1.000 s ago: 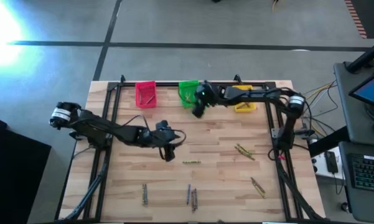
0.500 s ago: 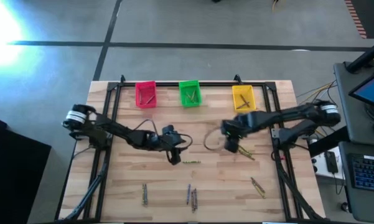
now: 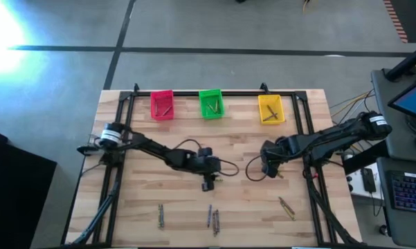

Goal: Sort crayons
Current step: Put the green crayon into the yellow basket

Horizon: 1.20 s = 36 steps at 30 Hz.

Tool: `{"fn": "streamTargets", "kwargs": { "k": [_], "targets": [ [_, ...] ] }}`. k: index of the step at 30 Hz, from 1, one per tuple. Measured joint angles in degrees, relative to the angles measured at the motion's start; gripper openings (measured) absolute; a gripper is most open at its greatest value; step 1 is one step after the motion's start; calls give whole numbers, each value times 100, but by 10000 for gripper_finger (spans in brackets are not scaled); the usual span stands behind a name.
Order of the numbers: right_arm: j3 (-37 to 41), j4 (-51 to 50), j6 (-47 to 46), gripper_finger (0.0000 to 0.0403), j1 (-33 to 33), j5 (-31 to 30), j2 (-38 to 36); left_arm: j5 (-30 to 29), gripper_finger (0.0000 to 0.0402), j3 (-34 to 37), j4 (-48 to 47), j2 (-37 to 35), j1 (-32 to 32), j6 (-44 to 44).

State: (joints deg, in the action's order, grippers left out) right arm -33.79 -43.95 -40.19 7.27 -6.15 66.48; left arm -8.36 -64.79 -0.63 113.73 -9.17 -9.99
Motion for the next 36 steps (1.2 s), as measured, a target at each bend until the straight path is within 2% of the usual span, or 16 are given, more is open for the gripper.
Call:
{"fn": "streamTargets", "kwargs": {
  "k": [5,11,24,32,36],
  "targets": [
    [93,30,-50,95,0,56,7,-1,152,-612,-527,367,0,149],
    [99,131,-49,86,0,174,-4,6,152,-973,-778,651,0,200],
    [315,630,-32,83,0,168,4,-8,152,-955,-861,658,0,180],
    [725,1332,-152,81,0,128,-7,-6,152,-948,-1345,531,0,170],
    [736,1301,-132,57,0,123,-24,-4,152,-925,-1776,353,0,178]
  ]
}}
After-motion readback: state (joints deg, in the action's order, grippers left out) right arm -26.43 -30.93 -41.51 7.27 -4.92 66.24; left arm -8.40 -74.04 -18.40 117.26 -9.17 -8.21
